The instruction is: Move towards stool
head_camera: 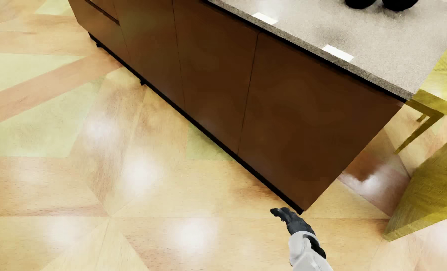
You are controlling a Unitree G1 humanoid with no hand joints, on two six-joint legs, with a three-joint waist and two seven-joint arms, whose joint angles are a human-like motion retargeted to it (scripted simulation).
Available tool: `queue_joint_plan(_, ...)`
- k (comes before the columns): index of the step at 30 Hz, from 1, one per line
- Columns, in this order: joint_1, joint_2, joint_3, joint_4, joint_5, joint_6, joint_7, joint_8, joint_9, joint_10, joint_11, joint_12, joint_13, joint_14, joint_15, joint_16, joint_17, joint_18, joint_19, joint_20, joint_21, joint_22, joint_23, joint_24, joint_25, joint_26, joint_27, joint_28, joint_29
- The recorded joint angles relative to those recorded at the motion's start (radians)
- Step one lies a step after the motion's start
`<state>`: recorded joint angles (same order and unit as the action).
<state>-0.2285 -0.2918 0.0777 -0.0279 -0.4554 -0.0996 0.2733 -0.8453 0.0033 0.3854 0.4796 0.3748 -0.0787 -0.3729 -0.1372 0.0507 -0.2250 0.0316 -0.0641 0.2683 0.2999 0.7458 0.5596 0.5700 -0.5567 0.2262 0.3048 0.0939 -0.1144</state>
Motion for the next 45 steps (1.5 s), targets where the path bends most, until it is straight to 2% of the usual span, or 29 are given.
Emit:
queue_joint_plan(1,-0.003,0.003,0.001,-0.004,-0.002,-0.002,-0.007,-0.005,0.002,0.002,-0.006,-0.014,0.008,0.001,0.007,-0.025,0.023,0.003,-0.003,0.002,0.036,-0.002,0.069,0.009,-0.030,-0.011,0.027,0.005,0.001)
queue_joint_plan(2,-0.006,0.001,0.002,-0.011,-0.011,-0.005,-0.012,-0.008,0.004,0.004,-0.002,-0.034,0.016,0.002,0.011,-0.048,0.047,0.007,-0.004,-0.001,0.054,0.002,0.152,0.028,-0.029,-0.024,0.062,0.011,0.005)
queue_joint_plan(4,-0.017,-0.010,0.004,-0.030,-0.043,-0.010,-0.023,-0.012,0.009,0.010,0.029,-0.096,0.052,0.004,0.010,-0.083,0.062,0.014,-0.003,-0.014,0.077,0.008,0.301,0.071,0.008,-0.044,0.111,0.004,0.053)
queue_joint_plan(5,-0.023,-0.016,0.003,-0.038,-0.059,-0.013,-0.028,-0.013,0.010,0.013,0.044,-0.121,0.080,0.005,0.008,-0.094,0.046,0.016,0.000,-0.026,0.102,-0.002,0.349,0.091,0.009,-0.056,0.114,-0.007,0.081)
queue_joint_plan(7,-0.033,-0.025,-0.001,-0.049,-0.075,-0.019,-0.030,-0.014,0.011,0.014,0.053,-0.128,0.148,0.006,0.008,-0.090,-0.004,0.018,0.003,-0.052,0.147,-0.015,0.390,0.136,0.011,-0.136,0.087,-0.005,0.096)
queue_joint_plan(9,-0.034,-0.032,-0.008,-0.049,-0.065,-0.020,-0.018,-0.005,0.008,0.007,0.035,-0.136,0.224,0.008,0.016,-0.083,-0.027,0.021,0.004,-0.053,0.118,-0.038,0.384,0.161,0.067,-0.183,0.073,0.006,0.064)
queue_joint_plan(10,-0.032,-0.036,-0.012,-0.045,-0.055,-0.019,-0.007,0.005,0.006,0.002,0.023,-0.137,0.249,0.009,0.021,-0.080,-0.038,0.023,0.004,-0.042,0.089,-0.046,0.377,0.155,0.101,-0.187,0.072,0.010,0.039)
queue_joint_plan(12,-0.023,-0.050,-0.020,-0.032,-0.031,-0.015,0.025,0.037,0.003,-0.010,0.006,-0.143,0.259,0.010,0.031,-0.069,-0.053,0.027,0.003,-0.028,0.059,-0.044,0.378,0.137,0.132,-0.169,0.072,0.005,-0.042)
queue_joint_plan(14,-0.012,-0.074,-0.027,-0.018,-0.009,-0.010,0.069,0.084,0.000,-0.016,0.006,-0.151,0.231,0.007,0.036,-0.047,-0.055,0.033,0.002,-0.037,0.069,-0.024,0.379,0.154,0.128,-0.146,0.057,-0.004,-0.111)
queue_joint_plan(18,0.010,-0.120,-0.032,0.008,0.031,0.000,0.160,0.181,-0.002,-0.013,0.016,-0.185,0.169,-0.018,0.042,-0.029,-0.039,0.034,0.004,-0.042,0.077,0.020,0.271,0.185,0.119,-0.094,0.016,0.012,-0.165)
queue_joint_plan(20,0.025,-0.127,-0.032,0.016,0.049,0.006,0.196,0.217,-0.003,-0.012,0.012,-0.200,0.151,-0.035,0.044,-0.033,-0.014,0.031,0.007,-0.043,0.076,0.031,0.211,0.168,0.120,-0.073,-0.006,-0.024,-0.138)
queue_joint_plan(22,0.037,-0.129,-0.032,0.023,0.063,0.012,0.220,0.243,-0.004,-0.006,0.011,-0.200,0.131,-0.056,0.048,-0.033,-0.001,0.032,0.011,-0.066,0.098,0.030,0.175,0.177,0.097,-0.082,-0.019,-0.039,-0.100)
queue_joint_plan(25,0.052,-0.129,-0.029,0.024,0.068,0.024,0.236,0.262,-0.006,-0.004,0.016,-0.211,0.120,-0.083,0.053,-0.041,0.000,0.038,0.019,-0.097,0.125,0.001,0.174,0.197,0.017,-0.094,-0.016,-0.053,-0.136)
queue_joint_plan(26,0.054,-0.129,-0.027,0.022,0.067,0.027,0.236,0.265,-0.008,-0.004,0.018,-0.213,0.122,-0.091,0.055,-0.046,0.002,0.041,0.023,-0.098,0.121,-0.011,0.185,0.195,0.008,-0.095,-0.011,-0.066,-0.143)
queue_joint_plan(29,0.052,-0.132,-0.020,0.011,0.057,0.040,0.231,0.268,-0.013,-0.005,0.020,-0.190,0.126,-0.117,0.062,-0.054,0.000,0.048,0.043,-0.092,0.098,-0.061,0.210,0.185,0.013,-0.104,-0.004,-0.105,-0.173)
queue_joint_plan(33,0.048,-0.128,-0.008,-0.015,0.041,0.058,0.211,0.261,-0.022,-0.030,-0.004,-0.105,0.095,-0.124,0.089,-0.057,0.012,0.059,0.092,-0.084,0.071,-0.127,0.168,0.143,0.048,-0.092,-0.024,-0.060,-0.307)
queue_joint_plan(34,0.044,-0.125,-0.003,-0.023,0.036,0.064,0.201,0.255,-0.026,-0.034,-0.013,-0.068,0.073,-0.126,0.097,-0.054,0.025,0.060,0.107,-0.080,0.063,-0.131,0.160,0.136,0.078,-0.097,-0.029,-0.047,-0.305)
queue_joint_plan(35,0.038,-0.123,0.001,-0.031,0.027,0.070,0.187,0.251,-0.029,-0.034,-0.016,-0.042,0.052,-0.129,0.105,-0.054,0.035,0.060,0.122,-0.078,0.058,-0.130,0.149,0.131,0.111,-0.094,-0.029,-0.041,-0.264)
queue_joint_plan(36,0.031,-0.126,0.005,-0.041,0.014,0.076,0.170,0.250,-0.031,-0.032,-0.010,-0.022,0.029,-0.135,0.115,-0.056,0.039,0.061,0.135,-0.076,0.061,-0.125,0.133,0.128,0.136,-0.090,-0.021,-0.037,-0.195)
queue_joint_plan(37,0.023,-0.139,0.006,-0.053,0.001,0.082,0.147,0.270,-0.033,-0.029,0.009,-0.005,0.006,-0.142,0.133,-0.058,0.035,0.070,0.115,-0.072,0.074,-0.117,0.113,0.126,0.143,-0.093,-0.012,-0.032,-0.121)
queue_joint_plan(39,0.011,-0.212,-0.004,-0.081,-0.002,0.094,0.089,0.407,-0.030,-0.020,0.115,0.026,-0.030,-0.153,0.132,-0.067,0.020,0.099,-0.050,-0.049,0.110,-0.109,0.078,0.108,0.113,-0.122,-0.015,0.003,-0.024)
queue_joint_plan(40,0.009,-0.273,-0.015,-0.092,0.031,0.101,0.056,0.521,-0.027,-0.016,0.219,0.037,-0.040,-0.159,0.098,-0.074,0.015,0.109,-0.095,-0.030,0.125,-0.109,0.071,0.089,0.091,-0.141,-0.021,0.032,-0.006)
queue_joint_plan(41,0.008,-0.344,-0.027,-0.099,0.107,0.108,0.022,0.655,-0.024,-0.012,0.351,0.041,-0.041,-0.165,0.057,-0.075,0.013,0.118,-0.069,-0.016,0.134,-0.111,0.073,0.069,0.070,-0.159,-0.024,0.059,0.002)
queue_joint_plan(42,0.009,-0.410,-0.038,-0.107,0.203,0.114,-0.011,0.767,-0.021,-0.007,0.481,0.036,-0.031,-0.171,0.025,-0.067,0.012,0.129,-0.007,-0.013,0.135,-0.114,0.078,0.056,0.054,-0.174,-0.022,0.077,0.006)
queue_joint_plan(43,0.014,-0.468,-0.047,-0.115,0.306,0.118,-0.045,0.837,-0.020,-0.010,0.586,0.020,-0.008,-0.172,0.010,-0.049,0.012,0.147,0.054,-0.023,0.126,-0.119,0.083,0.051,0.045,-0.189,-0.018,0.086,0.006)
queue_joint_plan(44,0.023,-0.521,-0.054,-0.127,0.404,0.119,-0.078,0.869,-0.019,-0.014,0.655,-0.005,0.026,-0.175,-0.008,-0.024,0.011,0.161,0.093,-0.043,0.110,-0.126,0.087,0.053,0.044,-0.203,-0.014,0.088,0.002)
queue_joint_plan(45,0.036,-0.568,-0.060,-0.141,0.452,0.119,-0.111,0.839,-0.018,-0.022,0.675,-0.039,0.069,-0.180,-0.005,0.006,0.010,0.170,0.127,-0.071,0.089,-0.136,0.093,0.061,0.050,-0.215,-0.012,0.086,-0.003)
